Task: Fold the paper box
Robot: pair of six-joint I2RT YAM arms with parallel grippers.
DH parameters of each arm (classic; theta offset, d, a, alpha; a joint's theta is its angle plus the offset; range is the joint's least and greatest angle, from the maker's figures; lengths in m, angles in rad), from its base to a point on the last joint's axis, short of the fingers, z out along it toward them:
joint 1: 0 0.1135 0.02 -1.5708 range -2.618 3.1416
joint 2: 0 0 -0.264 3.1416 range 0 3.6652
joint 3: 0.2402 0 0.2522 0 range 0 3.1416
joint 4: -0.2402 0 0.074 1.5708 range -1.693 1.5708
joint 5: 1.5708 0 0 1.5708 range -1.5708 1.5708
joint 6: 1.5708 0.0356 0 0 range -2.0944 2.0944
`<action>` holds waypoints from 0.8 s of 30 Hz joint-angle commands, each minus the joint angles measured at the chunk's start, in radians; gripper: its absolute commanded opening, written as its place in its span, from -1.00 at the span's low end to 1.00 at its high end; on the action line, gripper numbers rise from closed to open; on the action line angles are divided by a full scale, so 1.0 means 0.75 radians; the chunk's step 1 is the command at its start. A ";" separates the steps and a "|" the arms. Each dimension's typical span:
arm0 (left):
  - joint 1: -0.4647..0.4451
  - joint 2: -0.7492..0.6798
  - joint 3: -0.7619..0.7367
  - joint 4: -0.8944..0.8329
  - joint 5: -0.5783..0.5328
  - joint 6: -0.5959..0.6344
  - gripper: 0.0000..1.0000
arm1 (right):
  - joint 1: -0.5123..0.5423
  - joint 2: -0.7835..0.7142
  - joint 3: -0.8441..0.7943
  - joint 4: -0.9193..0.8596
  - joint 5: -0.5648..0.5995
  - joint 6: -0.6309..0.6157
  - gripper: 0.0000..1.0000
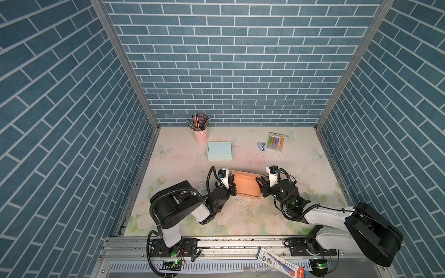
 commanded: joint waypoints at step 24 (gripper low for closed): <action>-0.010 -0.019 0.019 -0.243 -0.012 -0.001 -1.00 | -0.017 -0.739 -0.219 -0.464 0.141 0.186 -0.35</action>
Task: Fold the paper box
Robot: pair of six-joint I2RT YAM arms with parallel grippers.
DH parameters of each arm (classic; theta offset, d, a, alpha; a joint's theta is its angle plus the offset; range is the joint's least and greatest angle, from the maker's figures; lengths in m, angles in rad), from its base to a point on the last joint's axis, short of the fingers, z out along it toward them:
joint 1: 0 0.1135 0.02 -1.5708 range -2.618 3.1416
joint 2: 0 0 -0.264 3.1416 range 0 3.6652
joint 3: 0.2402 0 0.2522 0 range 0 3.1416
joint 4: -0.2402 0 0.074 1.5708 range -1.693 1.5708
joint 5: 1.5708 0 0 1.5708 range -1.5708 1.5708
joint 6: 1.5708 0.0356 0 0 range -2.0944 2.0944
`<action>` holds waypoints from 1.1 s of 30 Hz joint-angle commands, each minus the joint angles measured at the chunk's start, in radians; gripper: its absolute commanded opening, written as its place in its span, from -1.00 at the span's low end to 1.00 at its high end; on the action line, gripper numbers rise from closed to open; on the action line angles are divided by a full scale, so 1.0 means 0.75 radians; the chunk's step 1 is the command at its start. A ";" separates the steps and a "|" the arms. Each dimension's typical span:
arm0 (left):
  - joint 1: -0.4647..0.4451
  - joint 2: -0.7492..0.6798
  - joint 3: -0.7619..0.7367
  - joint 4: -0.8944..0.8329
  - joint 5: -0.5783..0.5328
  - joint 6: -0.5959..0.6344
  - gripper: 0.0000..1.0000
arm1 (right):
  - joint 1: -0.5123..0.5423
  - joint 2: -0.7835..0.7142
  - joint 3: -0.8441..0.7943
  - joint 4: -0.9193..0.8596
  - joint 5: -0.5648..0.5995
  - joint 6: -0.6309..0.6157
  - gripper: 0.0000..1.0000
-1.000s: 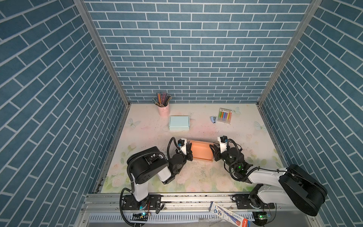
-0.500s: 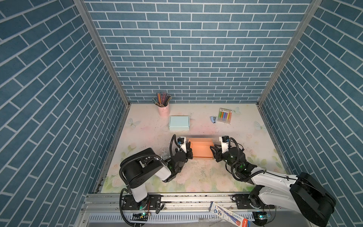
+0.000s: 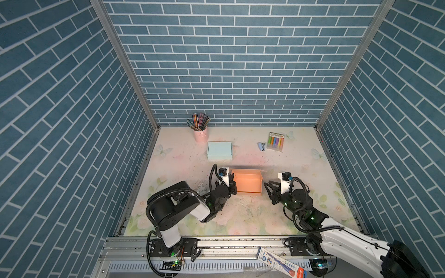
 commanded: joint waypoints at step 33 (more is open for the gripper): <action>-0.044 0.004 0.040 -0.189 0.041 0.069 -1.00 | -0.167 0.550 0.164 0.189 -0.290 0.118 -0.53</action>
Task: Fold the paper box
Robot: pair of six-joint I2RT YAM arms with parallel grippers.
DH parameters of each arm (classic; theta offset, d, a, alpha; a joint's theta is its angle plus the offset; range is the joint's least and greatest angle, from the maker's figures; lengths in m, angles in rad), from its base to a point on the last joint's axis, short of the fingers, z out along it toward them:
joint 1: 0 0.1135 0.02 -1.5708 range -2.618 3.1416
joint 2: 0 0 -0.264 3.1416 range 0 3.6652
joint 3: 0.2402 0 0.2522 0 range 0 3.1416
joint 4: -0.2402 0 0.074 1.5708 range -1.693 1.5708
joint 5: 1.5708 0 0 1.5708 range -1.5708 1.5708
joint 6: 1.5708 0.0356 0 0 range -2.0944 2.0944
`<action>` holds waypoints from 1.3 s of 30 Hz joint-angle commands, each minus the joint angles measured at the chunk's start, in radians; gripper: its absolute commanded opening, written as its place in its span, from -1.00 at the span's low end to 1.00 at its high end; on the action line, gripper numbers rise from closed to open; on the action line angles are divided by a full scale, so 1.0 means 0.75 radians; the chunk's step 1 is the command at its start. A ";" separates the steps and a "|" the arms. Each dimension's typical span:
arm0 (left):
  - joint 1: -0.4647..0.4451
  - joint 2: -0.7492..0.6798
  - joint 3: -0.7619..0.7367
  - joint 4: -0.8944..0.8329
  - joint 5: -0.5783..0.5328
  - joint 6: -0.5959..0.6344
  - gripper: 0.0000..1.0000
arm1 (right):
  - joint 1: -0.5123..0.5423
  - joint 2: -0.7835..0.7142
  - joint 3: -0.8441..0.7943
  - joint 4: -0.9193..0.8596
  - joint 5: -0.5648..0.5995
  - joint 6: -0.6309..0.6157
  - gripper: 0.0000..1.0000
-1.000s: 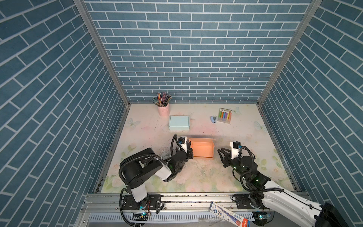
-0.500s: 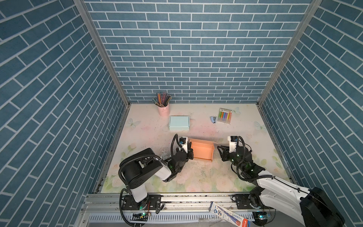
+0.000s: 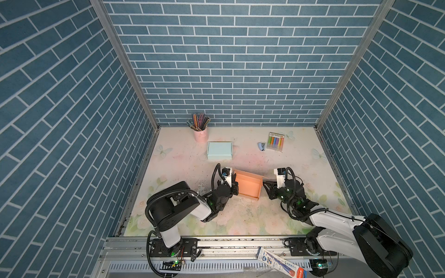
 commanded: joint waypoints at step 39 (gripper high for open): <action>-0.097 0.166 -0.144 0.182 0.004 0.001 -0.95 | 0.029 -0.058 -0.057 -0.066 0.082 0.023 -0.53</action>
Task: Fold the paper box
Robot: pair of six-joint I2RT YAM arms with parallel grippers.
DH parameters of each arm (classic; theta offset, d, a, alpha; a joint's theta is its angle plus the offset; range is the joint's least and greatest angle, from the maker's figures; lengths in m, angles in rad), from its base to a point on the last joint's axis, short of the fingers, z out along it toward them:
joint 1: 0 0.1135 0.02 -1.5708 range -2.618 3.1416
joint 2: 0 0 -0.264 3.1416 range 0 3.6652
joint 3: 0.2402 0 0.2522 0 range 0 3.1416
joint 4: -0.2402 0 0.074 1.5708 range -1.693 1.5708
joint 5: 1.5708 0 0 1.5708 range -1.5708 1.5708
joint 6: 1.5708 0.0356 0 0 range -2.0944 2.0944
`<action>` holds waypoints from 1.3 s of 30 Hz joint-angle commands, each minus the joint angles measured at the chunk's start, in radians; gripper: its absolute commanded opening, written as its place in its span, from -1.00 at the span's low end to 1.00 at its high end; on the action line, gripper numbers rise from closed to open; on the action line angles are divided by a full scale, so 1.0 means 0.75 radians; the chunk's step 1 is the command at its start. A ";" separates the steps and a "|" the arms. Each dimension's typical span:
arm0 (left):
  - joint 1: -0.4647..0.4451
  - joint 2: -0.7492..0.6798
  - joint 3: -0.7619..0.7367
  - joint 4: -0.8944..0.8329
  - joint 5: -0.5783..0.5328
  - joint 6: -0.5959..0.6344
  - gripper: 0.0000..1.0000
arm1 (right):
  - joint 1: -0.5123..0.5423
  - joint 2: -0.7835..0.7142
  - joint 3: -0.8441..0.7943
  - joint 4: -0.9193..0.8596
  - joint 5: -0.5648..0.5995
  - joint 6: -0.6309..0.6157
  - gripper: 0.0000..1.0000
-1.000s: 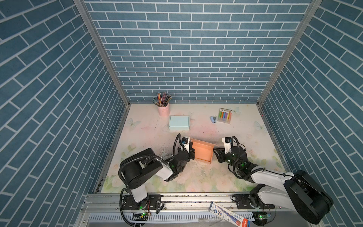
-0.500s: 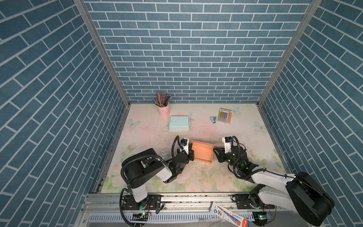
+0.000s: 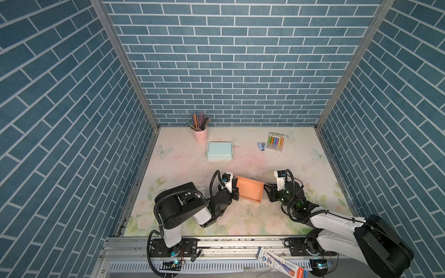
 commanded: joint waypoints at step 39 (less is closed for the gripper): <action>-0.107 -0.126 -0.143 -0.263 0.020 -0.057 0.04 | 0.070 -0.087 0.328 -0.243 -0.042 -0.067 -0.47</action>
